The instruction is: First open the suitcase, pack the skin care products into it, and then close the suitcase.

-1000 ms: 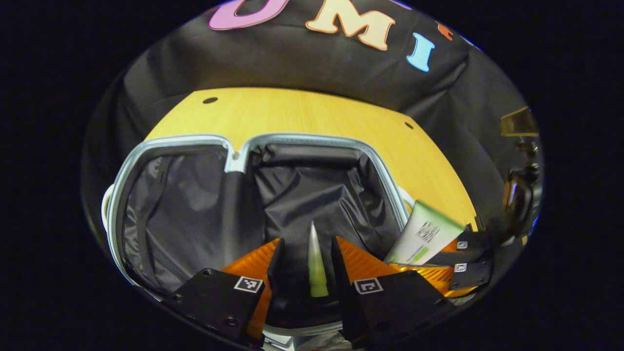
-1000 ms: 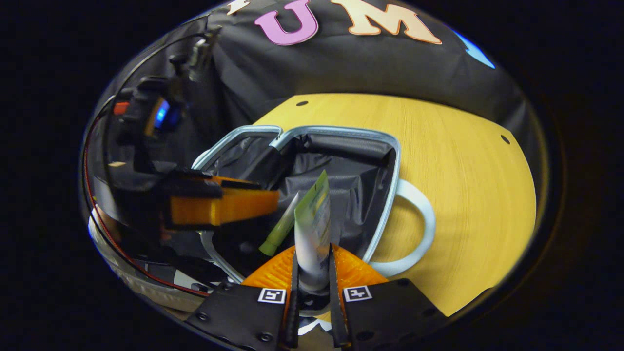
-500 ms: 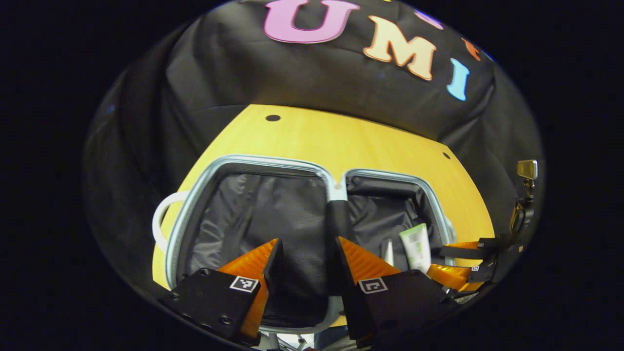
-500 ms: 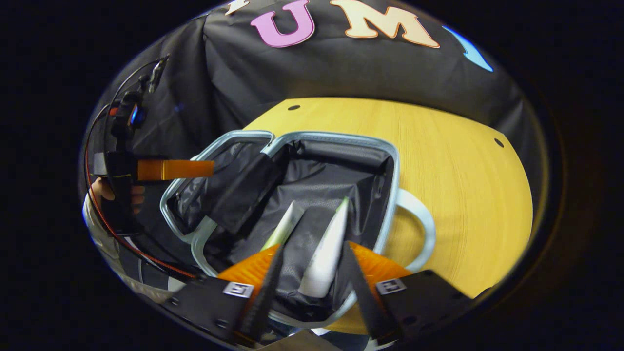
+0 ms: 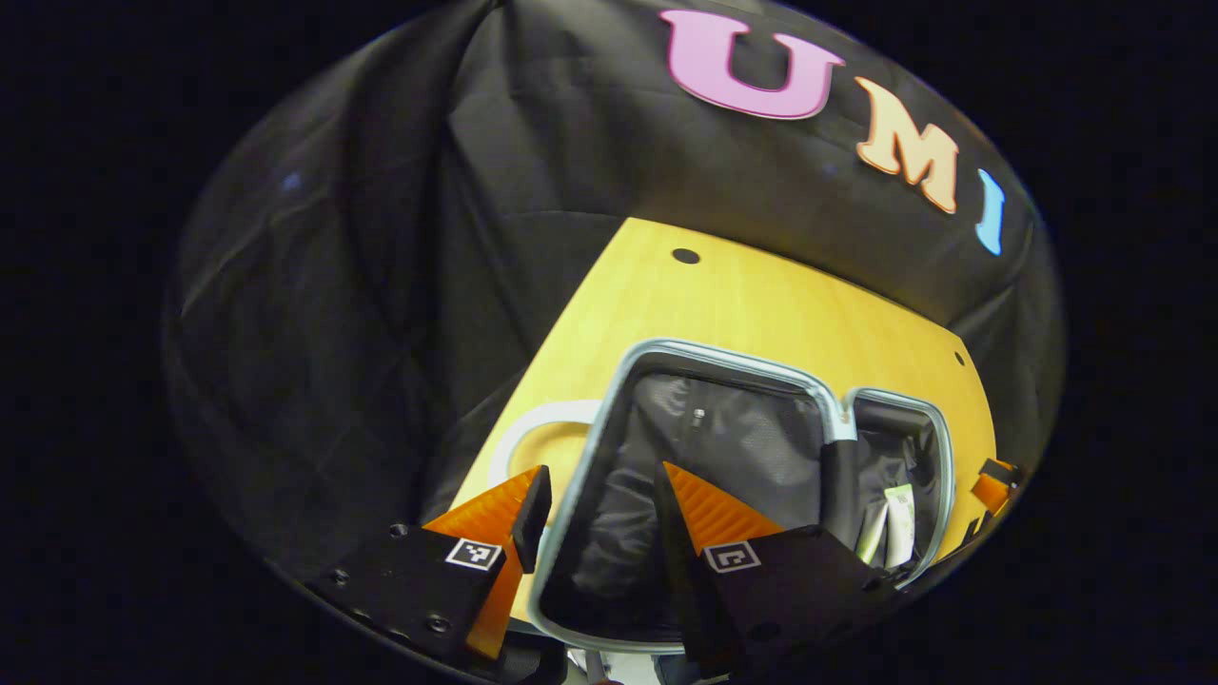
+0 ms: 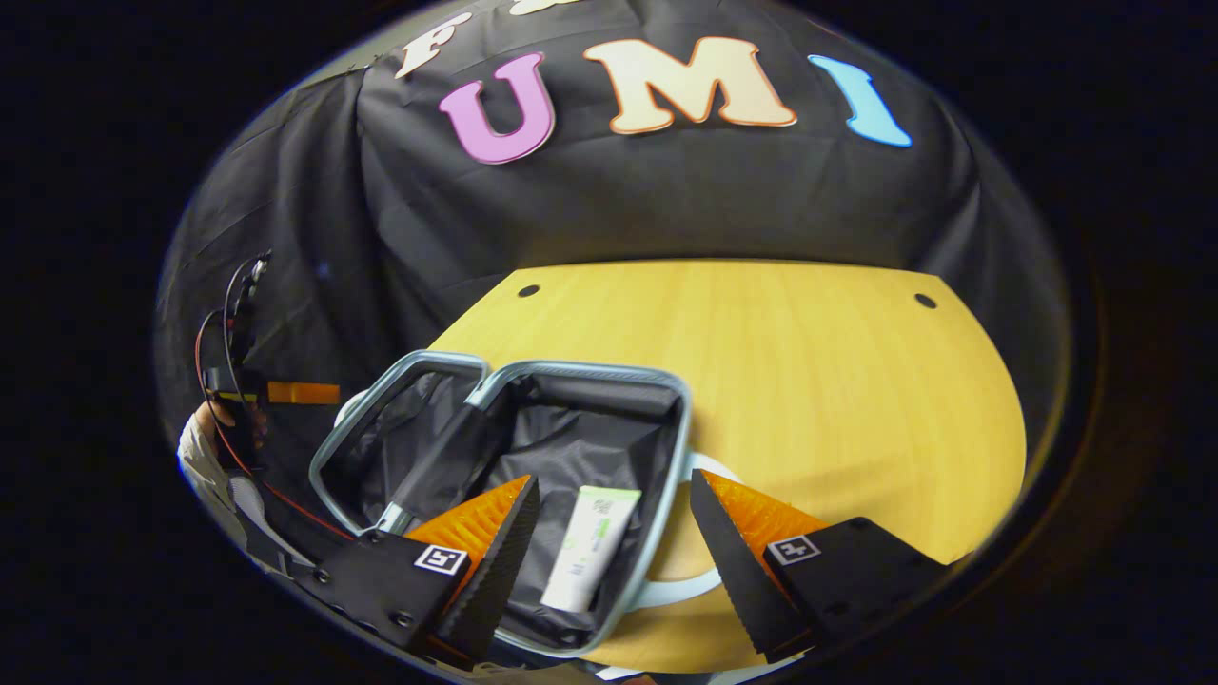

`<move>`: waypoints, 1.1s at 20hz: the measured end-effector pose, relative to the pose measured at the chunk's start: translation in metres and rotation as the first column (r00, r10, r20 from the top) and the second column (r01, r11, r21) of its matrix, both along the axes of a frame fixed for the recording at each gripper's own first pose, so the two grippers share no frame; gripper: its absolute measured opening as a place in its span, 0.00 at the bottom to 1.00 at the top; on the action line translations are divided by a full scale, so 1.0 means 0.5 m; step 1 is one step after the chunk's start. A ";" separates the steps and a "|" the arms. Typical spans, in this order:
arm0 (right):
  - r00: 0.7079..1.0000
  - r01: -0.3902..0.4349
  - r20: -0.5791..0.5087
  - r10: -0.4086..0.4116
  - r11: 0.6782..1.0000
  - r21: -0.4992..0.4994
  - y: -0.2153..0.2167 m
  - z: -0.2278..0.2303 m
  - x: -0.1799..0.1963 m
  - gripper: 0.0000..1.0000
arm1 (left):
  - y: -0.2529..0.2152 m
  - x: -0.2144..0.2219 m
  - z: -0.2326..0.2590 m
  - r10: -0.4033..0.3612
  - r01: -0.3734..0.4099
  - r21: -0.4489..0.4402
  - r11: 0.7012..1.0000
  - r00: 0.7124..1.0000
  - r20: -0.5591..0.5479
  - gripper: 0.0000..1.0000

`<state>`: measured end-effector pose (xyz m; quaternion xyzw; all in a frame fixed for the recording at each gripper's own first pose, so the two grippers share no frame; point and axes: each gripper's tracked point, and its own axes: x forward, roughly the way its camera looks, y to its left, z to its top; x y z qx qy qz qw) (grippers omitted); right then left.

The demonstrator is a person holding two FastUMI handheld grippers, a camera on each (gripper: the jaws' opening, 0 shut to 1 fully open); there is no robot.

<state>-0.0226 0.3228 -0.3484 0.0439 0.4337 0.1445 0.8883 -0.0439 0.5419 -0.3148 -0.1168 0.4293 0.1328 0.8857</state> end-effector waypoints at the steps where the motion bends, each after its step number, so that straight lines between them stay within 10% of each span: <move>1: 0.999 0.031 0.009 -0.031 0.999 -0.008 -0.028 0.010 0.011 0.98 | 0.016 0.003 -0.009 0.012 -0.012 -0.009 1.000 1.000 -0.011 0.62; 9: 0.966 0.248 0.094 -0.241 0.966 -0.074 -0.227 0.071 0.033 0.98 | 0.098 0.020 -0.130 0.049 -0.060 -0.081 0.995 0.991 -0.128 0.63; 15: 0.952 0.300 0.093 -0.292 0.950 -0.087 -0.285 0.074 0.013 0.98 | 0.135 0.003 -0.174 0.069 -0.084 -0.052 0.995 0.967 -0.245 0.17; 22: 0.965 0.229 0.143 -0.218 0.971 -0.062 -0.260 0.079 0.048 0.98 | 0.139 0.023 -0.103 -0.015 0.023 0.046 0.999 0.986 -0.168 0.00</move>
